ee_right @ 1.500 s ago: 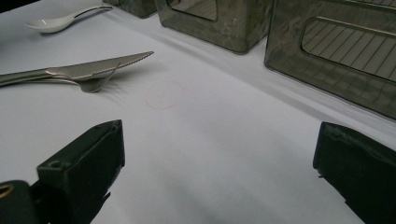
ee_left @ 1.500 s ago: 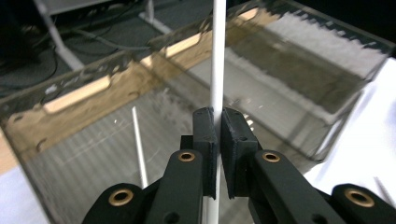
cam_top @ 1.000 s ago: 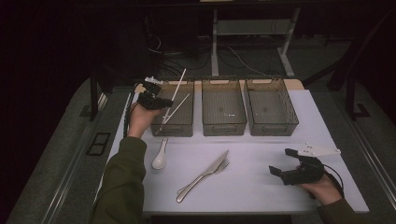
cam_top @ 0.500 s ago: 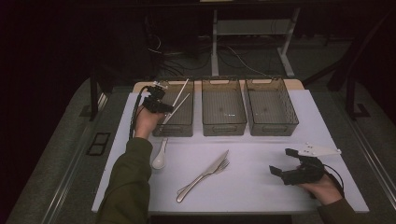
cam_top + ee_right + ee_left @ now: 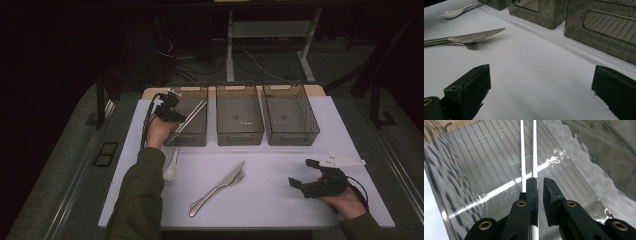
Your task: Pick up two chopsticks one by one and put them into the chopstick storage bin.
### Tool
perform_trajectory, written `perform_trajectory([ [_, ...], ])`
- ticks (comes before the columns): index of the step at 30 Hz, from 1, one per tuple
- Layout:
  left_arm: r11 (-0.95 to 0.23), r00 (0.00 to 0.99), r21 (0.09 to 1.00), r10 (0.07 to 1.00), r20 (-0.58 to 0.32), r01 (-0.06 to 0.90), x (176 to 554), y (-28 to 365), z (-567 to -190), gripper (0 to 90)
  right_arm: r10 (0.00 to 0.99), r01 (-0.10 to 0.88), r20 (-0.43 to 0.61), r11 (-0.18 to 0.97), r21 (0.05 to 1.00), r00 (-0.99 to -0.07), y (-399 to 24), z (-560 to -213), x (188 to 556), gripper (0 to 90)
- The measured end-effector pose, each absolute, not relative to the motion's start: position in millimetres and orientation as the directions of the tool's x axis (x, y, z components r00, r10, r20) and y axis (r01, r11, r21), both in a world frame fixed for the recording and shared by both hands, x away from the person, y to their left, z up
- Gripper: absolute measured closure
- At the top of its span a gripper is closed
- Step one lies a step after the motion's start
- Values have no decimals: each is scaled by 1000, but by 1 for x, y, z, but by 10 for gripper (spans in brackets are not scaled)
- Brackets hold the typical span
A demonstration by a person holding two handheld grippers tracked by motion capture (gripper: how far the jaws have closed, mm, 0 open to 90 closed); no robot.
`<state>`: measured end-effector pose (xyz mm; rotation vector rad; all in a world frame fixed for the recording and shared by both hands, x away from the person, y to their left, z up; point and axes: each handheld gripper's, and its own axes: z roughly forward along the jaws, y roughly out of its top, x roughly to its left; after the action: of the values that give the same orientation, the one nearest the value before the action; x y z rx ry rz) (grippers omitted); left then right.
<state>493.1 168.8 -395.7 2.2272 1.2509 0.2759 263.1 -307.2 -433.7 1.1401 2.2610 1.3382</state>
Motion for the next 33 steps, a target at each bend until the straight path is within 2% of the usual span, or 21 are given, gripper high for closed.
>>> perform_trajectory([
  [12,-370,570,652,813,-118,662,484,172,-377,681,745,492,152,260,831,-650,-307,-434,263,20],
  [17,-368,621,698,771,-140,614,474,172,-363,586,744,494,154,260,830,-650,-306,-434,263,20],
  [21,-353,657,733,735,-168,582,460,172,-354,511,746,498,161,253,829,-647,-305,-434,264,20],
  [33,-346,723,786,668,-178,513,408,169,-338,386,749,495,155,253,831,-644,-308,-434,262,20],
])
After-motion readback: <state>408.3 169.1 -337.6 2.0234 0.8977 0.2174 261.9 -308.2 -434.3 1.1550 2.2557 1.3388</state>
